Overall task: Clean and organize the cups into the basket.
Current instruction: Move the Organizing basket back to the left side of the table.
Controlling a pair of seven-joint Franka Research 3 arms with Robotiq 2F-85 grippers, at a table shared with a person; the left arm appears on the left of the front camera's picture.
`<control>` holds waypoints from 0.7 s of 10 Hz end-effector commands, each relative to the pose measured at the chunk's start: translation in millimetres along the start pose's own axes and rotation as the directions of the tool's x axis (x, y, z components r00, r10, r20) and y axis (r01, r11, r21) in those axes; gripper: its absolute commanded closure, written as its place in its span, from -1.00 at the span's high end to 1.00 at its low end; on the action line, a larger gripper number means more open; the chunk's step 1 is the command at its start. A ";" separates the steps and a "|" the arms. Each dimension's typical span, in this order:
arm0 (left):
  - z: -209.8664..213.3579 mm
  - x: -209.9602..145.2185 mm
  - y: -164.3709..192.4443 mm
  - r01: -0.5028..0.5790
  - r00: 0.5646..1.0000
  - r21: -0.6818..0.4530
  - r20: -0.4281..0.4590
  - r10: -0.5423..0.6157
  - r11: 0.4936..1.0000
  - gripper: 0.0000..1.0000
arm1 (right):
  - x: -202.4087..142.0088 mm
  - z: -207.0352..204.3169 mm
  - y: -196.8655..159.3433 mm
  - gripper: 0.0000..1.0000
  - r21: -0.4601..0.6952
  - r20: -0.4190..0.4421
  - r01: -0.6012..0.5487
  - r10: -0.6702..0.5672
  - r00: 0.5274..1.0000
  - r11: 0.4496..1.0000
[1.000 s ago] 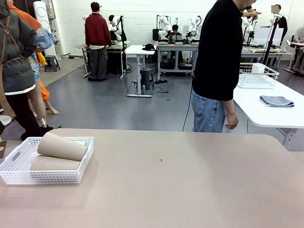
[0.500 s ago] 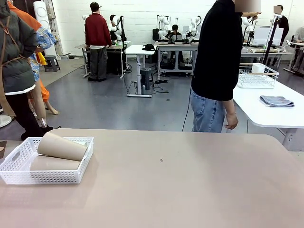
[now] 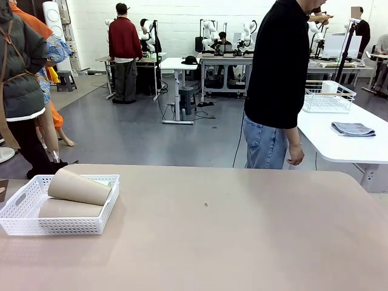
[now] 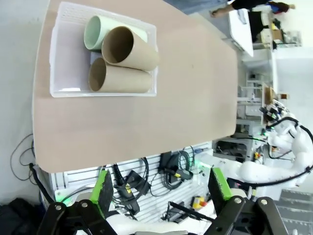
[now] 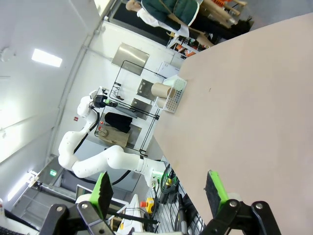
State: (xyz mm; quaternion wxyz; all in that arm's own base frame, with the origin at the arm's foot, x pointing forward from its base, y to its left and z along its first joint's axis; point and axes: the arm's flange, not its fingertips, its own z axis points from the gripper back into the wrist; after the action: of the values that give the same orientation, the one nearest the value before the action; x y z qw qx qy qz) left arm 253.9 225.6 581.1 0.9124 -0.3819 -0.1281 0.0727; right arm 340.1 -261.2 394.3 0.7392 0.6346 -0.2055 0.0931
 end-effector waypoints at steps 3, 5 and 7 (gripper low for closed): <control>47.9 24.2 72.3 0.053 0.995 -0.208 -0.070 -0.069 0.977 1.00 | 2.0 -1.6 0.4 1.00 -0.009 0.000 -0.004 0.004 1.000 1.000; 51.5 30.7 115.2 0.074 0.994 -0.276 -0.058 -0.093 0.958 1.00 | 2.0 -1.6 0.4 1.00 -0.009 0.000 -0.004 0.004 1.000 1.000; 62.4 31.7 142.3 0.140 0.990 -0.319 0.015 -0.143 0.937 1.00 | 2.0 -1.6 0.4 1.00 -0.009 0.000 -0.004 0.004 1.000 1.000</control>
State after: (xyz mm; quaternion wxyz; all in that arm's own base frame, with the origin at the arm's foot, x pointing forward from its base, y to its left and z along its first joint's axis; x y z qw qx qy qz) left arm 255.7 349.2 521.0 0.8534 -0.5006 -0.1450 -0.0010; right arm 340.2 -261.2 394.3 0.7393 0.6345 -0.2055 0.0931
